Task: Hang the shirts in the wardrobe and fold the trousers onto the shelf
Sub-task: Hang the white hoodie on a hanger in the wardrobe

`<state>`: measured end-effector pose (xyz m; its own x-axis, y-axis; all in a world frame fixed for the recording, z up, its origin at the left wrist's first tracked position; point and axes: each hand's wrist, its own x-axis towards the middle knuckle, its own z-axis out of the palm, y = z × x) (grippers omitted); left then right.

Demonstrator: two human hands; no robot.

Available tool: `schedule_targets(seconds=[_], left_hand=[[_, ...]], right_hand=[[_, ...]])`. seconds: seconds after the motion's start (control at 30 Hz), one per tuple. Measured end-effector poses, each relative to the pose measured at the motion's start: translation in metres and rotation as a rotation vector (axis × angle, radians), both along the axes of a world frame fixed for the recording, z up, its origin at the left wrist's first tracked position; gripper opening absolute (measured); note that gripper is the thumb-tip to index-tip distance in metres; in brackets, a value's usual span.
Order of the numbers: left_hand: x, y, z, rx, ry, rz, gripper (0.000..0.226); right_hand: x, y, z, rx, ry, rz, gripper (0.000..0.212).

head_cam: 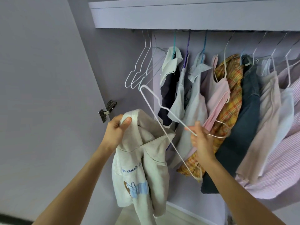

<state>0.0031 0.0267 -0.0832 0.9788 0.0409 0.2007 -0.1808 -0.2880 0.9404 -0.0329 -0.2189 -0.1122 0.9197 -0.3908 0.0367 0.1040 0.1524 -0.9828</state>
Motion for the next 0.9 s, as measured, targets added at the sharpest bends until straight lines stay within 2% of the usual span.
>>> schedule_targets(seconds=[0.1, 0.23, 0.43, 0.57, 0.77, 0.9], left_hand=[[-0.005, 0.0, 0.005, 0.064, -0.021, -0.033, 0.03], [-0.01, -0.001, 0.014, 0.106, -0.026, -0.052, 0.029], [-0.016, 0.014, 0.032, 0.093, -0.031, -0.052, 0.026], [-0.016, 0.024, 0.036, 0.064, -0.028, -0.013, 0.028], [-0.018, 0.017, 0.048, -0.169, -0.026, -0.015, 0.025], [-0.02, 0.024, 0.053, -0.377, -0.011, 0.08, 0.019]], right_hand=[[0.009, -0.008, 0.02, 0.273, -0.006, -0.154, 0.051], [0.027, 0.001, 0.064, 0.552, -0.13, 0.0, 0.05], [0.046, 0.022, 0.111, 0.732, -0.174, 0.117, 0.053], [0.058, 0.035, 0.123, 0.708, -0.157, 0.253, 0.07], [0.066, 0.081, 0.067, 0.52, 0.141, 0.19, 0.042], [0.064, 0.083, 0.035, 0.464, 0.179, 0.159, 0.045]])
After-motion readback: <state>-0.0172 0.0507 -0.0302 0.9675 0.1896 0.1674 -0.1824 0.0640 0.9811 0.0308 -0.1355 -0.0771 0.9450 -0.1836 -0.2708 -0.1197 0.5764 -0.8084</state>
